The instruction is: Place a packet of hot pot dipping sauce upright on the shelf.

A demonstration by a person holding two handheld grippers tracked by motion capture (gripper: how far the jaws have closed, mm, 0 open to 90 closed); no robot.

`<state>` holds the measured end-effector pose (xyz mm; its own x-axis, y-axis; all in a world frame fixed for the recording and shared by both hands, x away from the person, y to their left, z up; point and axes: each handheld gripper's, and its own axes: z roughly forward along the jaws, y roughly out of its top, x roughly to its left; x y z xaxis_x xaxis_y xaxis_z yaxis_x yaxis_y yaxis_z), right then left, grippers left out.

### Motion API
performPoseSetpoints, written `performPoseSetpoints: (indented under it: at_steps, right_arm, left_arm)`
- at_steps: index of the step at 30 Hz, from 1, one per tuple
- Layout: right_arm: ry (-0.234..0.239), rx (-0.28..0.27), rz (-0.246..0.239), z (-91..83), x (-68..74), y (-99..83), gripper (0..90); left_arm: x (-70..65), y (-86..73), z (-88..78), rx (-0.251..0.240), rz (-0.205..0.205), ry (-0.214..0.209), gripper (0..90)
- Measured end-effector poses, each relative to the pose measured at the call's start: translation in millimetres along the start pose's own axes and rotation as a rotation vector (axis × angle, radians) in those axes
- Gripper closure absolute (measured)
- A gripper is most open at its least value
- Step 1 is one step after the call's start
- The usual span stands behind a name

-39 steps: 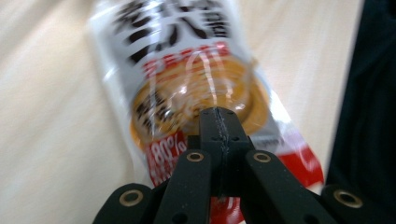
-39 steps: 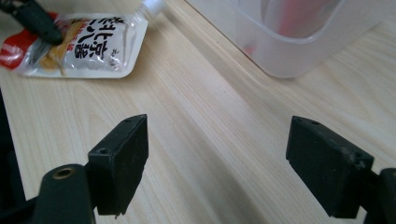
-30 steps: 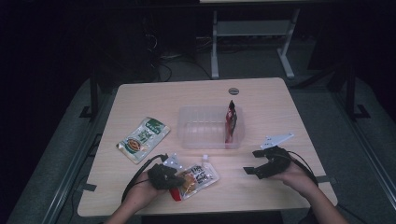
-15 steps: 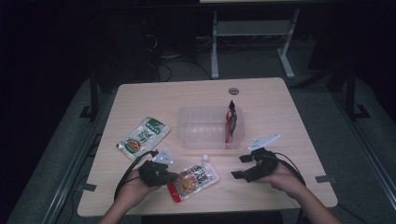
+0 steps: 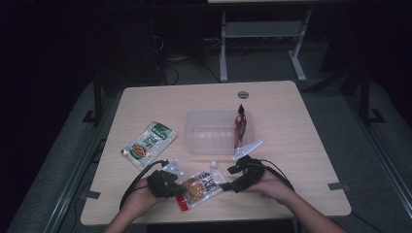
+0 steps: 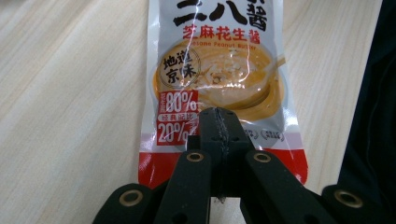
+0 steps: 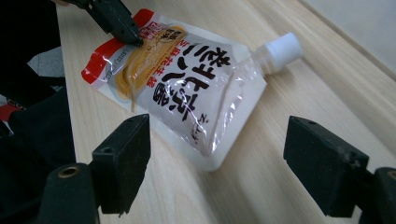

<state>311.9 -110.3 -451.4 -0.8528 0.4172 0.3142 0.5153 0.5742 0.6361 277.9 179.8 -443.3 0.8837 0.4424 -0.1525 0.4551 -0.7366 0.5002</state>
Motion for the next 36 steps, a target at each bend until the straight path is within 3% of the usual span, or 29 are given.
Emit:
performPoseSetpoints:
  at_steps: [6, 11, 20, 24, 26, 32, 36]
  right_arm:
    - [0.007, 0.03, -0.011, 11.5, -0.7, 2.5, 23.7]
    - [0.035, 0.033, 0.003, 17.7, -1.2, 5.9, 25.8]
    - [0.068, 0.035, -0.024, 29.3, 1.2, 9.5, 29.8]
    - [0.076, 0.037, -0.036, 33.8, 3.6, 13.8, 37.2]
    - [0.103, 0.026, -0.036, 37.1, 3.4, 15.1, 41.1]
    - [0.115, 0.025, 0.007, 36.9, -4.4, 15.1, 58.3]
    - [0.124, 0.026, 0.0, 37.9, -5.1, 14.5, 68.2]
  left_arm:
    - [0.0, 2.1, 3.9, 0.028, 0.011, 0.006, 90.0]
    - [1.2, 1.1, 3.9, 0.021, -0.008, -0.002, 90.0]
    - [1.1, 0.5, 4.3, 0.01, -0.03, -0.008, 90.0]
    - [1.3, 0.2, 4.5, 0.006, -0.034, -0.011, 90.0]
    - [1.7, 0.1, 4.6, 0.005, -0.033, -0.011, 90.0]
    - [2.1, -0.1, 4.6, 0.003, -0.035, -0.015, 90.0]
    - [2.2, -0.1, 4.5, 0.003, -0.04, -0.017, 90.0]
